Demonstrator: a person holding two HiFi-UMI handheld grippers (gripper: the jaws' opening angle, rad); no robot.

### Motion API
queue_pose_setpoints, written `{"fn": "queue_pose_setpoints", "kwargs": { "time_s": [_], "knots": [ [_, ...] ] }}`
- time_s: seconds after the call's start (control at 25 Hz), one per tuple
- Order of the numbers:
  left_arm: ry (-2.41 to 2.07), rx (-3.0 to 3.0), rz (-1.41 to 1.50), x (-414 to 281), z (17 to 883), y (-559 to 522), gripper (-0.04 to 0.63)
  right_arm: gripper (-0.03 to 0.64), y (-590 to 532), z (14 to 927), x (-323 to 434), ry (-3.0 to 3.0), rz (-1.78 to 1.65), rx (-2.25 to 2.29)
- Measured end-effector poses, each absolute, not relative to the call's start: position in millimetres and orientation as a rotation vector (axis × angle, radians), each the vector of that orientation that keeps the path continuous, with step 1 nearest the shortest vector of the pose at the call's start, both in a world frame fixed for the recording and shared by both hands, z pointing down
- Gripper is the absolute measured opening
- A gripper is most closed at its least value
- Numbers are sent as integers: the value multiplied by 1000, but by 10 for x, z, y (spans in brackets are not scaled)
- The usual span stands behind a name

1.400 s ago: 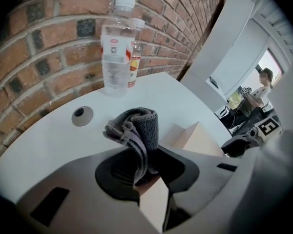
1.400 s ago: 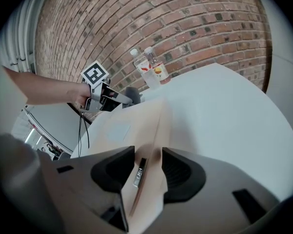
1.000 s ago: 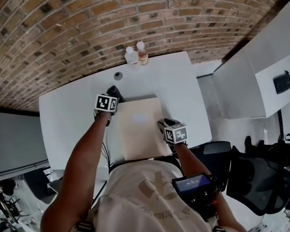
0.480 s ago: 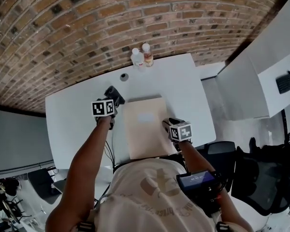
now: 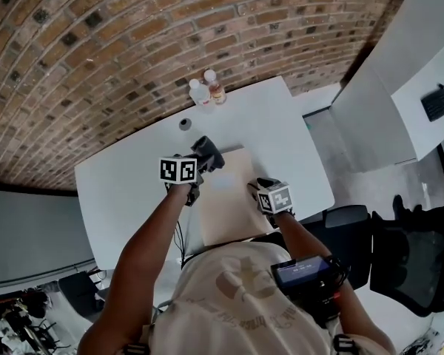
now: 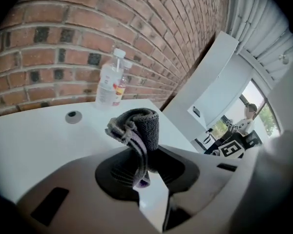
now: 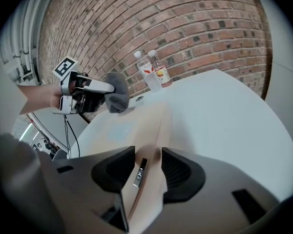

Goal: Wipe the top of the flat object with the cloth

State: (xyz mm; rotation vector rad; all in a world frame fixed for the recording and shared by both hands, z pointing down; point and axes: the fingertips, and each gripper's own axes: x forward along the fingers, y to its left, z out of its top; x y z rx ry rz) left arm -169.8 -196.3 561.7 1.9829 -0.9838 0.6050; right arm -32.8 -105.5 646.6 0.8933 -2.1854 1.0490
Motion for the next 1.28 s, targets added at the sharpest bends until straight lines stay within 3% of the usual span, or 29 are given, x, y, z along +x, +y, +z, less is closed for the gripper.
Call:
{"fn": "queue_pose_setpoints", "kwargs": {
  "time_s": [0.56,0.88,1.28],
  "knots": [
    [-806,2001,679,-524,5949,-2090,106,184,-1075,6466,-330,-2220,1045,852],
    [-857,2076,944,-598,6171,-2122,106,184,-1077,6427,-335,-2238,1038,821],
    [-893,2003,986,-1063,6210,-1961,106,184,-1072,6432,-323,-2229,1060,821]
  ]
}}
